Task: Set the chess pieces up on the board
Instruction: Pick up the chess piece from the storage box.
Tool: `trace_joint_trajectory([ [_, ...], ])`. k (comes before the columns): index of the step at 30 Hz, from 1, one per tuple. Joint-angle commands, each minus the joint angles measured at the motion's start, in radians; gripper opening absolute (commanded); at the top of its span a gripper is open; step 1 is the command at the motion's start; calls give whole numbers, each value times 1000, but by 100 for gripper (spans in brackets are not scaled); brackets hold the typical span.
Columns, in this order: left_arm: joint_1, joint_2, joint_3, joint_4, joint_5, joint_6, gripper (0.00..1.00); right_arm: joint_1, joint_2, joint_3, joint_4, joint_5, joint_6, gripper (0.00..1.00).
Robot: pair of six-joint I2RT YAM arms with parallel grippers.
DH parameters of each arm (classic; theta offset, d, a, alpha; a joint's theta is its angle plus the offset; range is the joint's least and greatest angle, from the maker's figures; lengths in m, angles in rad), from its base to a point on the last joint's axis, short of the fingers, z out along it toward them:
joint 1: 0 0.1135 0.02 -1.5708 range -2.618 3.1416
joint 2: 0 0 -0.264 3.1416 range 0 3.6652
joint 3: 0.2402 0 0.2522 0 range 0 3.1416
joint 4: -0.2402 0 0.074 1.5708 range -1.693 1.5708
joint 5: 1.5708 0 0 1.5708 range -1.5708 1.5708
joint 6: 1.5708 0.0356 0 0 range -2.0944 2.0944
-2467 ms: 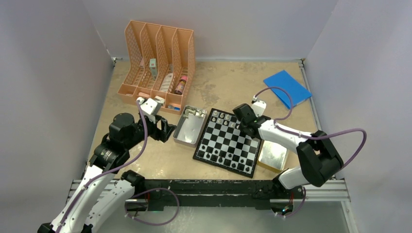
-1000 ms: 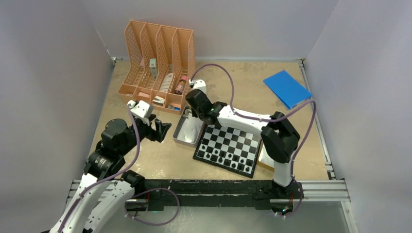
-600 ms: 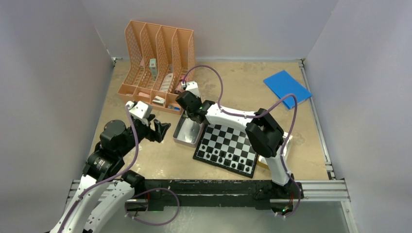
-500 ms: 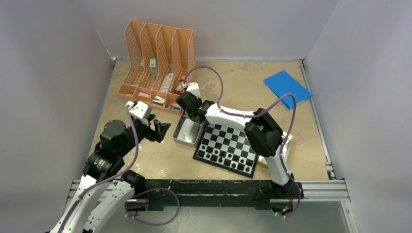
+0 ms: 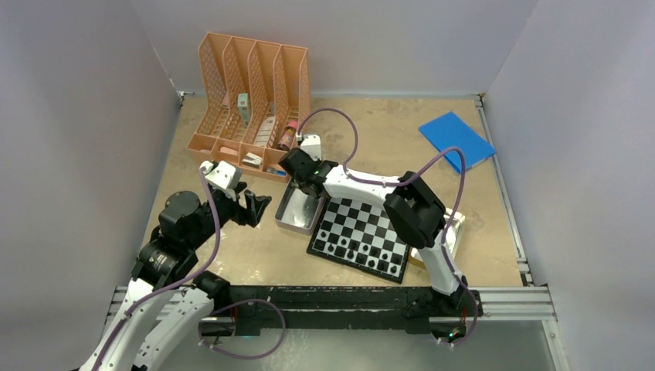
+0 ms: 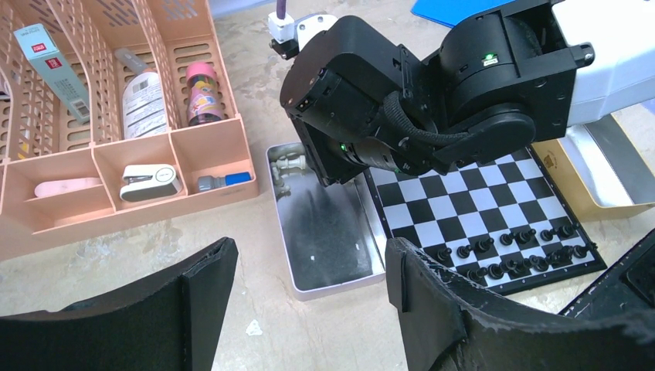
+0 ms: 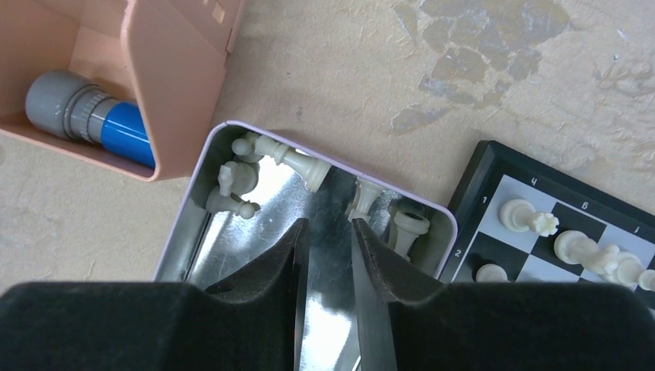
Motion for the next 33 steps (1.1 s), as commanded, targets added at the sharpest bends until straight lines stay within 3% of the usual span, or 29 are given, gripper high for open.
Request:
trace_joint_trajectory([
  [1, -4, 2, 3, 34, 10, 19, 70, 3, 13, 42, -45, 43, 68, 30],
  [33, -4, 4, 2, 36, 24, 19, 70, 1, 104, 99, -130, 150, 152, 30],
])
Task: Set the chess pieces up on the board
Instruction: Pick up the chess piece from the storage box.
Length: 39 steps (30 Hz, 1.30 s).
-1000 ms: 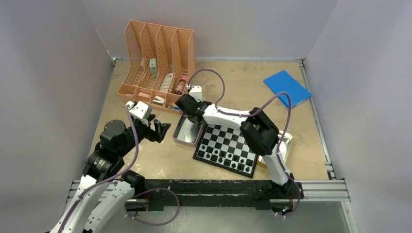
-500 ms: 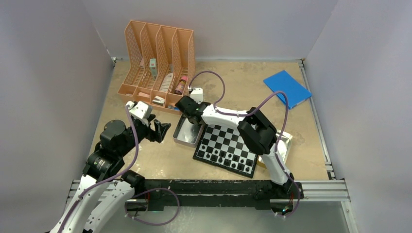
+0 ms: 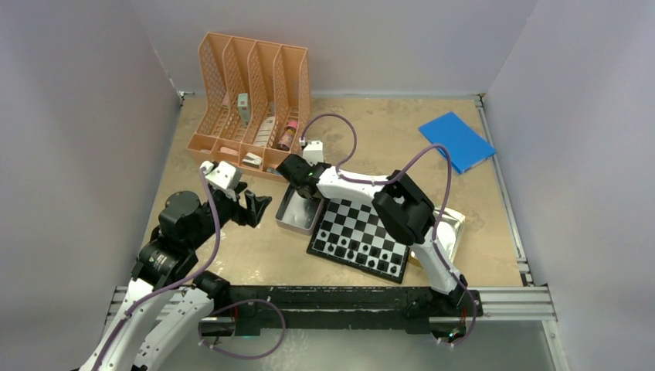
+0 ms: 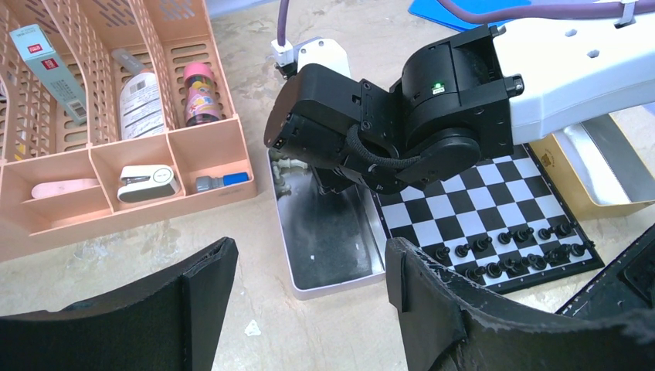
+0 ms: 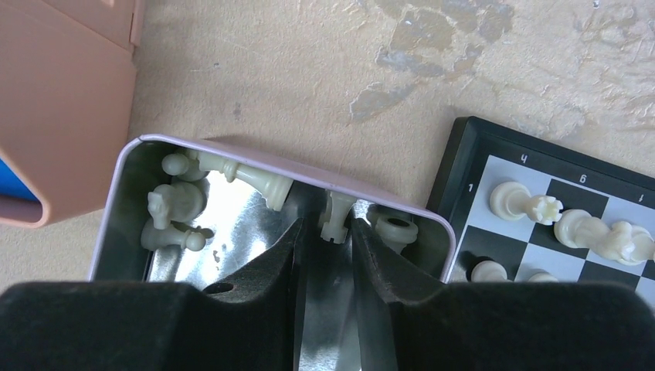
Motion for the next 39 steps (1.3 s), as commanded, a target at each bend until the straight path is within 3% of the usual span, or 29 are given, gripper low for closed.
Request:
trace_joint_trajectory([
  [1, -4, 3, 3, 36, 16, 18, 70, 2, 7, 43, -22, 61, 31, 30],
  [15, -5, 10, 2, 38, 15, 20, 70, 2, -32, 31, -11, 63, 29, 17],
  [27, -4, 40, -38, 107, 56, 44, 63, 3, -308, -158, 110, -83, -115, 13],
  [32, -5, 36, -101, 197, 261, 121, 58, 3, -504, -347, 226, -270, -228, 13],
  [39, -5, 33, -196, 287, 702, 494, 58, -1, -756, -545, 330, -595, -322, 12],
])
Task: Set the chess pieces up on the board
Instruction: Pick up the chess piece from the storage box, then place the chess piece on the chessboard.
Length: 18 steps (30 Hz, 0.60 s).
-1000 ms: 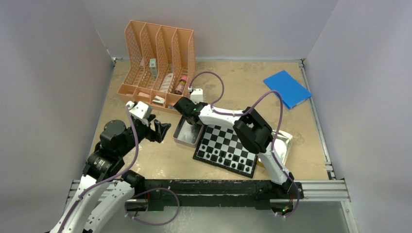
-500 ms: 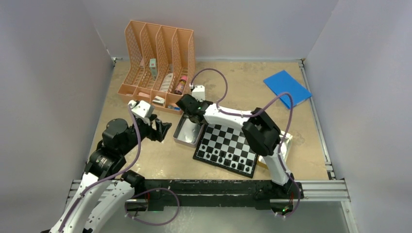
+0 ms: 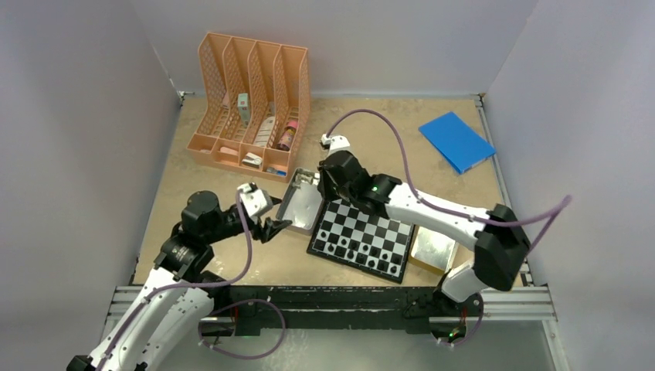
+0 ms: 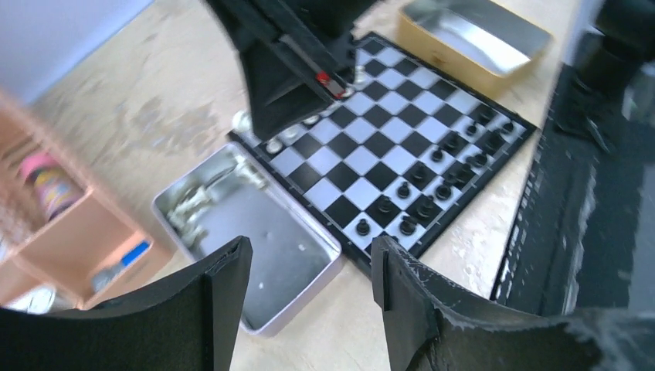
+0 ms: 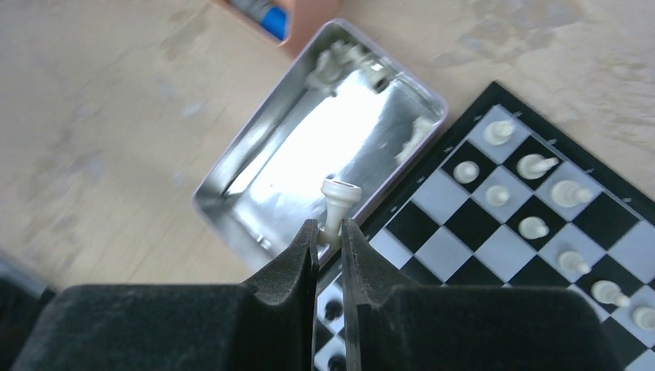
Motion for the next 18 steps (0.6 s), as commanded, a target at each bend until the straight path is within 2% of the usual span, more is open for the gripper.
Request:
trace_joint_trajectory([
  [1, -5, 2, -27, 135, 343, 282, 58, 0, -137, -80, 95, -278, -100, 12],
  [6, -5, 90, -17, 203, 565, 501, 58, -4, -246, -177, 140, -512, -147, 12],
  [13, -6, 247, 78, 35, 591, 822, 58, -7, -322, -244, 154, -758, -217, 12],
  [18, -10, 300, 123, -21, 595, 907, 59, -6, -327, -252, 160, -840, -244, 12],
])
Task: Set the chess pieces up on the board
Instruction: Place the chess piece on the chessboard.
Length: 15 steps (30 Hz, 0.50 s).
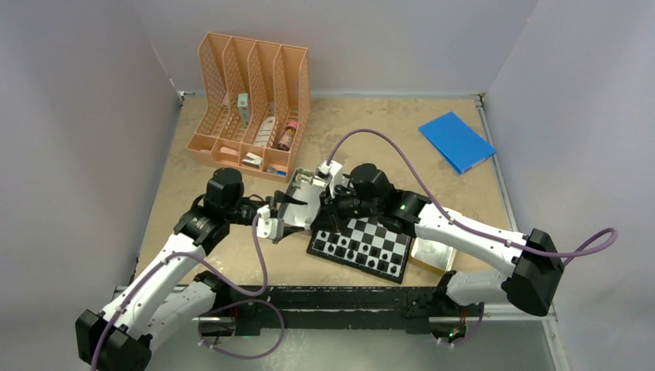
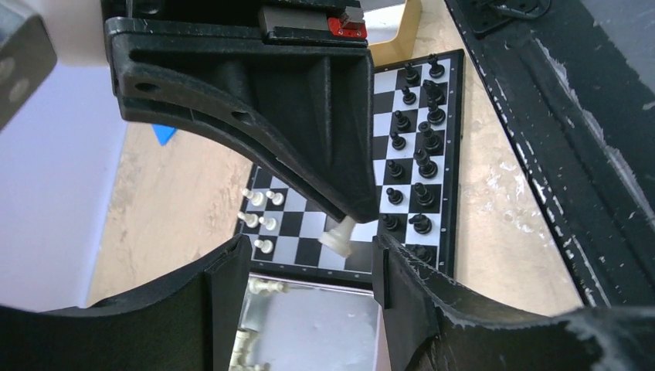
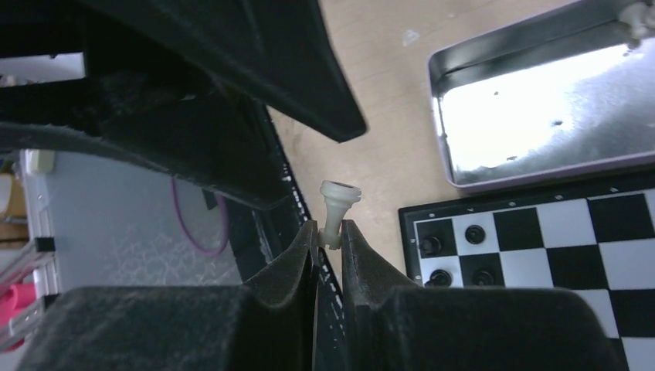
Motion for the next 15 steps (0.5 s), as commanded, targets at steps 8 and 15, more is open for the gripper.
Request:
trace_joint_trajectory([
  [8, -29, 63, 105, -153, 91, 248, 58, -6, -13, -2, 106, -136, -27, 12],
  [15, -98, 109, 120, -183, 0, 266, 52, -5, -9, 10, 122, -129, -9, 12],
])
